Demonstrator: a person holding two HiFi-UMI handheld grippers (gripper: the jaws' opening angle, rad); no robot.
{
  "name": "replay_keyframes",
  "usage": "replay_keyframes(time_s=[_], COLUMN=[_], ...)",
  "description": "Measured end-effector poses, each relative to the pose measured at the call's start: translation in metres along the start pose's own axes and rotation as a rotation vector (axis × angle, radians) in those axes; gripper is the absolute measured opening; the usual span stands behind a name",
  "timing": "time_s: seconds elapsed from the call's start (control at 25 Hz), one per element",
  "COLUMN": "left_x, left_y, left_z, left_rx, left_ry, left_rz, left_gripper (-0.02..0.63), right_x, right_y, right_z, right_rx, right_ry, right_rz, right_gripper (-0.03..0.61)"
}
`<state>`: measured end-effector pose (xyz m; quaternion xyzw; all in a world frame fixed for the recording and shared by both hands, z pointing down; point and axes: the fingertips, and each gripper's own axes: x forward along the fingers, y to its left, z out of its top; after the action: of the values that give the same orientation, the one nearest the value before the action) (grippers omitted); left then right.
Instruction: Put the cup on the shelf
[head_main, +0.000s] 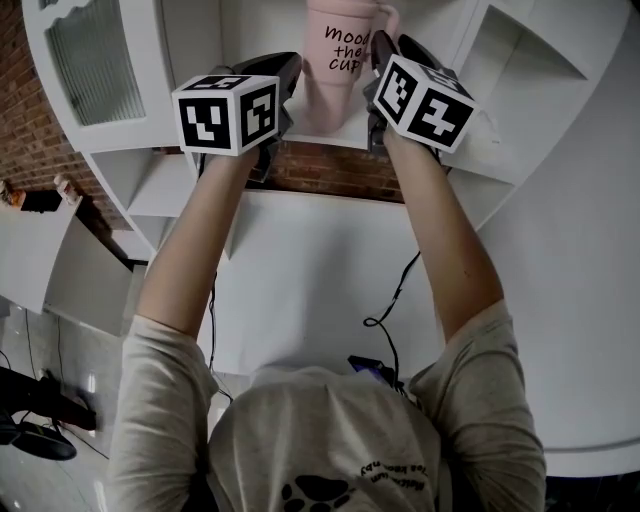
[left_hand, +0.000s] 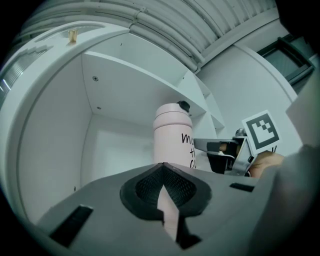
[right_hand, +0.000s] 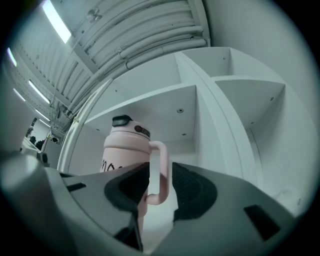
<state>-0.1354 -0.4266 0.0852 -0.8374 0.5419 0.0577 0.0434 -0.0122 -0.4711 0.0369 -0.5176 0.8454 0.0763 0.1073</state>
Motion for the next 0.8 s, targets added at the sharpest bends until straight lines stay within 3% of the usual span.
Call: replay_keyframes(time_s=[0.2,0.44,0.8], left_x=[-0.01,-0.024,-0.057], left_y=[-0.006,-0.032,-0.081], left_z=[-0.005,-0.007,-0.018], left_rx=[0.006,0.056,0.186], left_ry=[0.004,-0.015,-0.036], left_rz=[0.018,0.015,0.02], left_gripper=[0.008,0.008,0.008], right_x=[-0.025,-0.057,-0.116], right_y=[0.014,0.023,0.042], right_z=[0.005,-0.01,-0.013], right_rx=[-0.034,-0.018,-0.064], right_ry=[-0.024,-0.036,-0.117], right_rz=[0.013,0.038,0.065], right_gripper=[0.132,0.02,0.009])
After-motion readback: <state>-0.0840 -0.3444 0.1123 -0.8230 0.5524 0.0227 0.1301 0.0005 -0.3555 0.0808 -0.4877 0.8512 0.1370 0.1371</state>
